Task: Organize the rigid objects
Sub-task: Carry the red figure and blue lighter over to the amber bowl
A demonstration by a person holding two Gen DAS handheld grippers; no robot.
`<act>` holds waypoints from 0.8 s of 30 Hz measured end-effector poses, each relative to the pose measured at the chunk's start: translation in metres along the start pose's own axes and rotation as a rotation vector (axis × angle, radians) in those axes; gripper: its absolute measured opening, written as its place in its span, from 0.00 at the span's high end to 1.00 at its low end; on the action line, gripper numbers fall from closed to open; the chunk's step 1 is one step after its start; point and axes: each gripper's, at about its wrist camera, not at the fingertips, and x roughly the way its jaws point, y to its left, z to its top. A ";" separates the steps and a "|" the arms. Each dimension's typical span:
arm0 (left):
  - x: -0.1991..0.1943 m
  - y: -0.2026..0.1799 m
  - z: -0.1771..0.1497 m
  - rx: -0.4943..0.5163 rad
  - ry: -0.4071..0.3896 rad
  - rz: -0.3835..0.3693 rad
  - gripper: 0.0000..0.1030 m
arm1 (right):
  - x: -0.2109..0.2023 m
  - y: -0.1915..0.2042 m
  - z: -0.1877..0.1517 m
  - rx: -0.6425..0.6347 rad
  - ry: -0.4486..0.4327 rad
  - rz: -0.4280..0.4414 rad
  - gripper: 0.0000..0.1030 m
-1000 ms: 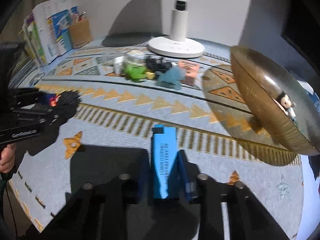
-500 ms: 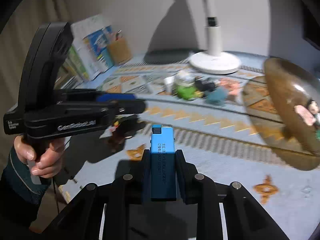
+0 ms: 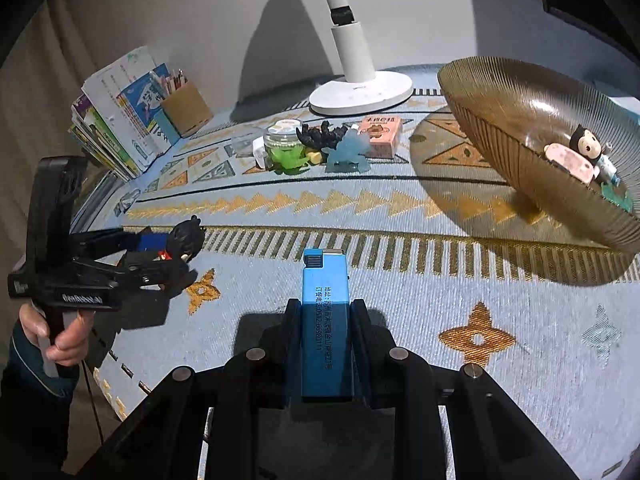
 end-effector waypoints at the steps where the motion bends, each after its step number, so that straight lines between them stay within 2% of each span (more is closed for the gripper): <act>1: 0.004 -0.003 0.002 0.001 0.005 0.012 0.49 | 0.001 0.000 0.000 -0.001 0.001 -0.005 0.77; 2: 0.007 -0.006 0.005 0.008 0.007 0.041 0.65 | 0.000 0.000 -0.001 -0.003 0.001 -0.009 0.77; 3: 0.009 -0.011 0.008 0.027 0.007 0.061 0.72 | -0.003 0.000 -0.001 -0.003 -0.005 -0.013 0.77; 7: 0.000 -0.028 0.027 0.031 -0.029 0.028 0.72 | -0.019 -0.003 0.001 0.003 -0.062 -0.024 0.77; 11: -0.026 -0.065 0.065 0.072 -0.127 -0.063 0.72 | -0.054 -0.015 0.011 0.019 -0.150 -0.049 0.77; 14: -0.043 -0.107 0.102 0.147 -0.209 -0.113 0.72 | -0.090 -0.039 0.025 0.041 -0.239 -0.124 0.77; 17: -0.046 -0.149 0.142 0.199 -0.265 -0.156 0.72 | -0.121 -0.080 0.047 0.101 -0.297 -0.254 0.77; 20: -0.018 -0.176 0.180 0.214 -0.224 -0.224 0.72 | -0.129 -0.126 0.066 0.186 -0.287 -0.356 0.77; 22: 0.022 -0.191 0.205 0.190 -0.134 -0.234 0.72 | -0.122 -0.162 0.079 0.257 -0.237 -0.407 0.77; 24: 0.048 -0.198 0.212 0.174 -0.085 -0.220 0.72 | -0.109 -0.186 0.085 0.302 -0.168 -0.455 0.77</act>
